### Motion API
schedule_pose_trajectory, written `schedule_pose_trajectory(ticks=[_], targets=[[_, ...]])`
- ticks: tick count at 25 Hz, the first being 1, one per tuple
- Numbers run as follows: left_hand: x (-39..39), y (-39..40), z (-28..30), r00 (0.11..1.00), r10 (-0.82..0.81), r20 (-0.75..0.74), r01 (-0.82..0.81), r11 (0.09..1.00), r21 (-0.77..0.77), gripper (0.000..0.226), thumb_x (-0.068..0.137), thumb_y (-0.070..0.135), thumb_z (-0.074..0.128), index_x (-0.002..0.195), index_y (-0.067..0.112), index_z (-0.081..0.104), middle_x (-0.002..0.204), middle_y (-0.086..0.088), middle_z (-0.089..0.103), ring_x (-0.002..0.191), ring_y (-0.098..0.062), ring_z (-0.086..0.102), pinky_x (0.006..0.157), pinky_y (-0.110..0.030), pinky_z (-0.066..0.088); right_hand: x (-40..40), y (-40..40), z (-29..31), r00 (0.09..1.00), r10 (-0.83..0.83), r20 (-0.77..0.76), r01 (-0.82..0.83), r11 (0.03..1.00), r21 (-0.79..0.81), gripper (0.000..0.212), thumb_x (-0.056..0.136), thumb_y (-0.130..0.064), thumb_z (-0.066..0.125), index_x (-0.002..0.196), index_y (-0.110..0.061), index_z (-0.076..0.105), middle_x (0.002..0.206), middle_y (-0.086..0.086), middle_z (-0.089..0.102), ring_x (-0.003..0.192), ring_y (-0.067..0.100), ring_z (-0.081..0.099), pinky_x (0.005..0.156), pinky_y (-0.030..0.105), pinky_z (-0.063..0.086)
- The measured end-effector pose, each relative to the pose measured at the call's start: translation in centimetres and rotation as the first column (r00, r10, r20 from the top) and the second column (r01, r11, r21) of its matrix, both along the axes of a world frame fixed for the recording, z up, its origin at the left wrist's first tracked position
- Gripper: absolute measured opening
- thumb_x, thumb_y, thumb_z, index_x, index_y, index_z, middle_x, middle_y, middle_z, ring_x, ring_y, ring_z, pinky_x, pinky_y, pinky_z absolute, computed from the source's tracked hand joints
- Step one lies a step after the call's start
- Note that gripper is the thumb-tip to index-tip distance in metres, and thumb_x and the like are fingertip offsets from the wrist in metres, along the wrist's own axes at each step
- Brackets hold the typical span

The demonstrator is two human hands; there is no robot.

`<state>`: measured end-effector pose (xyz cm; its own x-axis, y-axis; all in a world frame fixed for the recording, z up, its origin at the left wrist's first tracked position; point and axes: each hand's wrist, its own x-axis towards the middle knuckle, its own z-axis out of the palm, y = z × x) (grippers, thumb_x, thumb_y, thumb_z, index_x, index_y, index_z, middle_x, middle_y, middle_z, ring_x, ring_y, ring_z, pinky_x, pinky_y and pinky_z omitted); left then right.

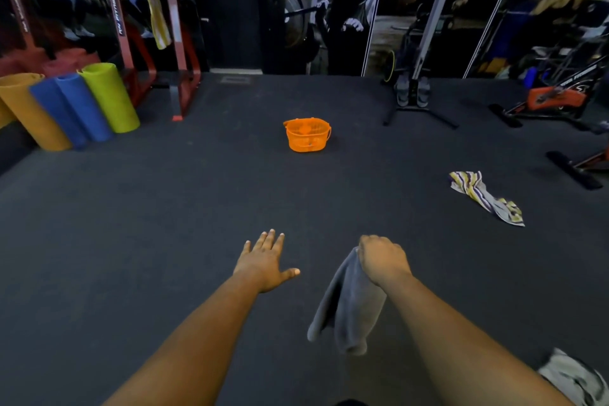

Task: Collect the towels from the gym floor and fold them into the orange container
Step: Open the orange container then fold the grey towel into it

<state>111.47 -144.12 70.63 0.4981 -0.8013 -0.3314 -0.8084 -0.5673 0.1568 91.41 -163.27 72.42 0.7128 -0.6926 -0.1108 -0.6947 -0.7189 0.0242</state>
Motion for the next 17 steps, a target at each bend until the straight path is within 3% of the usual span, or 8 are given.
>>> schedule_pose_trajectory(ticks=[17], targets=[[30.3, -41.2, 1.1, 0.989, 0.147, 0.006, -0.147, 0.989, -0.029, 0.101, 0.092, 0.078, 0.038, 0.162, 0.024, -0.011, 0.17, -0.001, -0.014, 0.157, -0.02, -0.011, 0.128, -0.049, 0.001, 33.8, -43.4, 0.8, 0.974, 0.096, 0.205, -0.122, 0.985, 0.121, 0.026, 0.106, -0.037, 0.036, 0.11, -0.021, 0.056, 0.115, -0.001, 0.062, 0.108, 0.022, 0.059, 0.083, 0.039, 0.048]])
